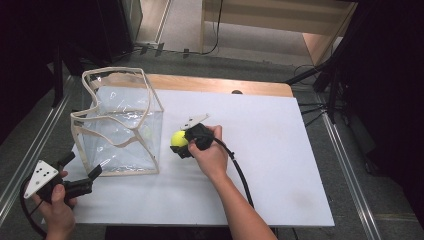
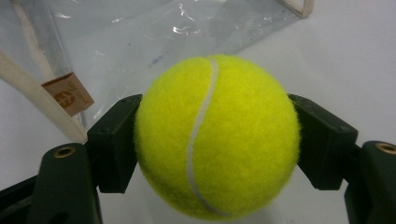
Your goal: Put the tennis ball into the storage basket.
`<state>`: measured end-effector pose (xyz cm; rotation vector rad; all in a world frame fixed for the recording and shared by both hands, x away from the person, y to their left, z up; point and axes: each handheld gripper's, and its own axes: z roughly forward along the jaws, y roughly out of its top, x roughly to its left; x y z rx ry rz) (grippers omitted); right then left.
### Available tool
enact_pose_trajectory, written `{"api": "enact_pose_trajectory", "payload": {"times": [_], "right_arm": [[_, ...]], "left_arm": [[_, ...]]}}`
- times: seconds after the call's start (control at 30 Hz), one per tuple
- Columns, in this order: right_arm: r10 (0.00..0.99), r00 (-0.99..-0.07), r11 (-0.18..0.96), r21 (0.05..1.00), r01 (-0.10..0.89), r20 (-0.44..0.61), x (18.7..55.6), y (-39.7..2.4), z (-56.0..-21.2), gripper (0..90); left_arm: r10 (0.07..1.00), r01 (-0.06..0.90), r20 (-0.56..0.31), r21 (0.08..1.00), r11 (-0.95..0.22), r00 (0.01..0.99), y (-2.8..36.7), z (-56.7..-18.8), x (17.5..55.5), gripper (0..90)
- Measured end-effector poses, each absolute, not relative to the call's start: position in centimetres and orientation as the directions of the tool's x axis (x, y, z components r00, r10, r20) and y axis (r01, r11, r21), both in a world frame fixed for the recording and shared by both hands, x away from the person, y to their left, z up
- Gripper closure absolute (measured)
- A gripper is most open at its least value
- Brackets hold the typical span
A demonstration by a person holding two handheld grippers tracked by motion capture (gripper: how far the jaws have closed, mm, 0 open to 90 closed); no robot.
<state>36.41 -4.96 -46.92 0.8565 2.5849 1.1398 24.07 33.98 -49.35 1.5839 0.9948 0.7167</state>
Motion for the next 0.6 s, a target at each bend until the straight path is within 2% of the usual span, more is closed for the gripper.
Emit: {"api": "enact_pose_trajectory", "payload": {"times": [0.6], "right_arm": [[0.541,-0.839,0.524,0.759,0.385,0.053,36.4,-3.5,-43.8,23.7]], "left_arm": [[0.882,0.236,-0.051,0.969,-0.07,0.469,34.0,-49.3,24.1,0.0]]}}
